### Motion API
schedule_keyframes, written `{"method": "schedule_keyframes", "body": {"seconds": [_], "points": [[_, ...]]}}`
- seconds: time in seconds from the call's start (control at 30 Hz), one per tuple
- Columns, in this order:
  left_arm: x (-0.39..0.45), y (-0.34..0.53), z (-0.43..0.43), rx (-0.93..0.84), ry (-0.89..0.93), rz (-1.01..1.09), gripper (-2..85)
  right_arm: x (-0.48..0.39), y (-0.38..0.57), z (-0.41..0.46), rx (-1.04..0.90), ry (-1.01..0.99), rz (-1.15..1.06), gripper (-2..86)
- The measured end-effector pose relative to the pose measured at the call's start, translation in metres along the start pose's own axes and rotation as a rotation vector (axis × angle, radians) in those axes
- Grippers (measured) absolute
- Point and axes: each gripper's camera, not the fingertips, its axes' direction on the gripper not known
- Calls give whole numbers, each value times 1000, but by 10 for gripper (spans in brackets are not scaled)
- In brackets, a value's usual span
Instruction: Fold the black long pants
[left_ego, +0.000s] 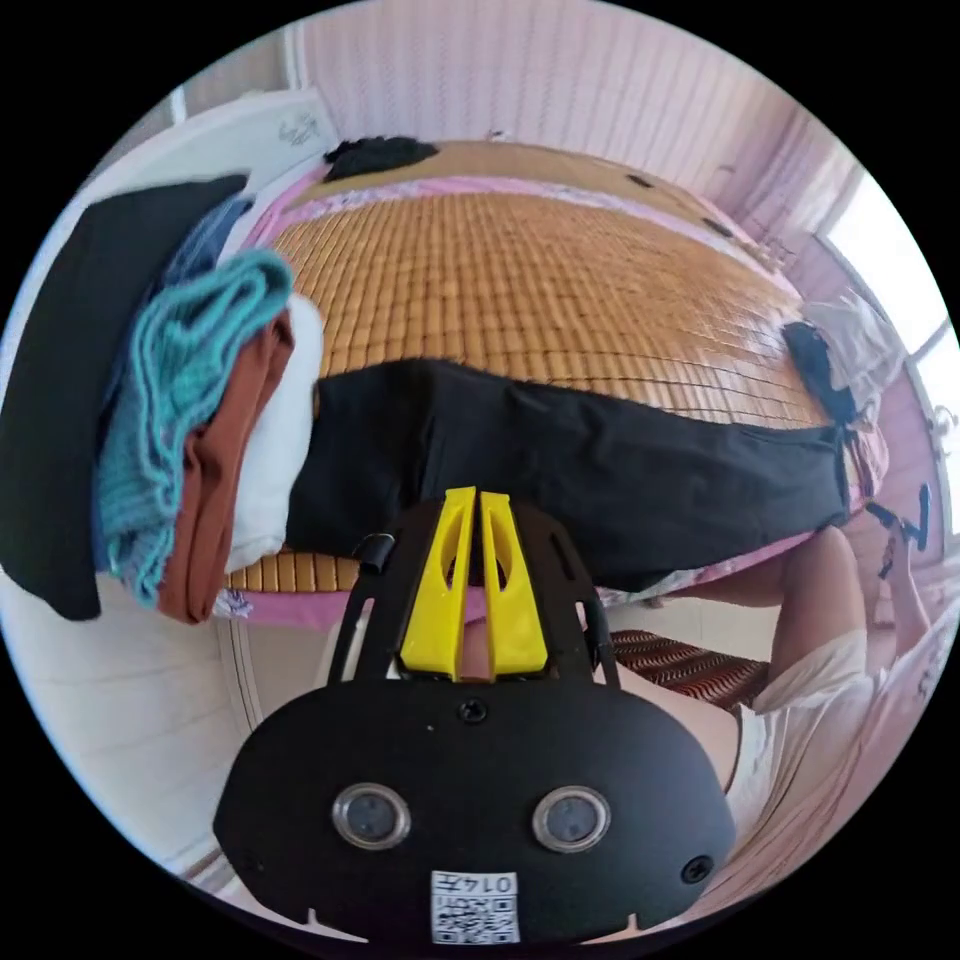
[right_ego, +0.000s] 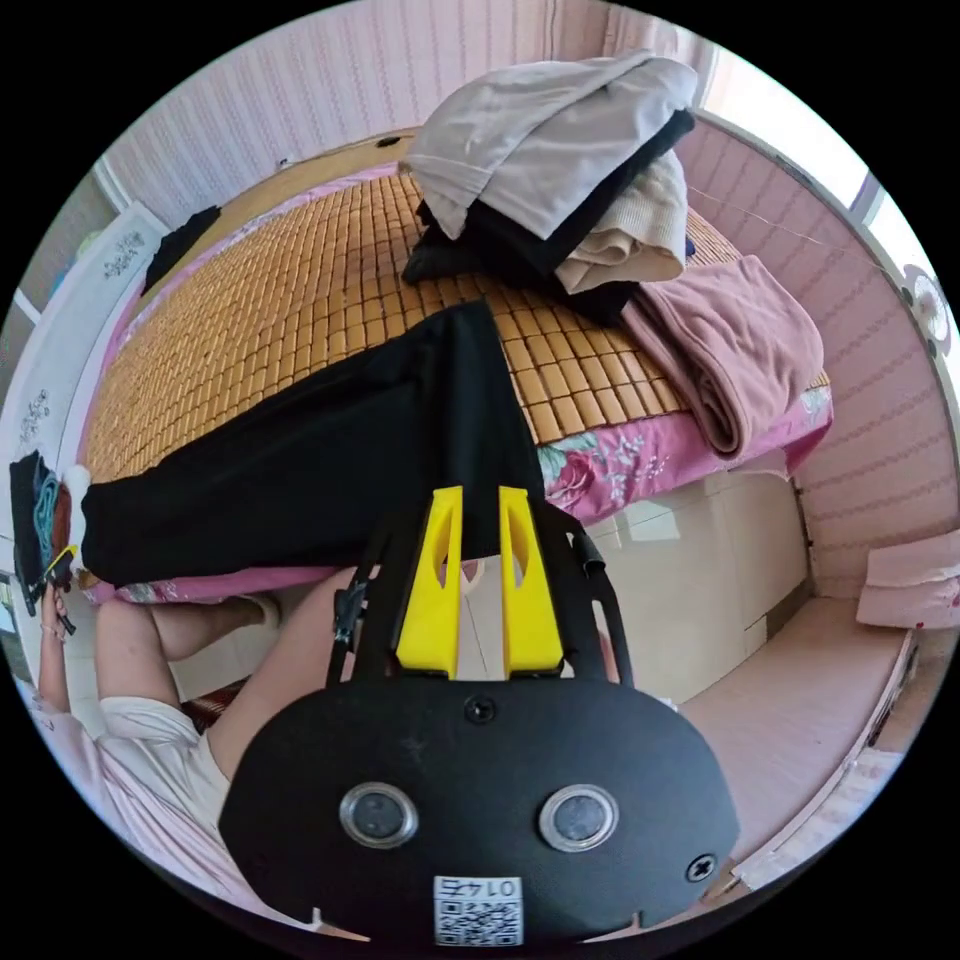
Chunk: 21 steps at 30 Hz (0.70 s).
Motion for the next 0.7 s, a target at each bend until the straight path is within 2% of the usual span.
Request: {"method": "schedule_keyframes", "body": {"seconds": [0.2,0.27,0.33,0.43,0.5,0.6,0.7], "points": [[108,-41,12,5,175,359,34,-20,-64,29,74,14,-131,49],[156,-55,33,-11,230,480,37,-33,-93,66,-10,0,-177,12],[184,-63,53,-24,210,531,33,-37,-108,94,-65,111,-166,-2],[199,-74,88,-61,198,492,6,-18,-119,106,-35,116,-19,-8],[193,-77,106,-115,207,435,-2,0,-120,112,-31,23,57,-8],[177,-76,117,-102,288,359,-7,30,-112,116,-6,-146,130,-7],[167,-80,118,-115,324,287,-9,65,-75,95,116,-240,200,1]]}}
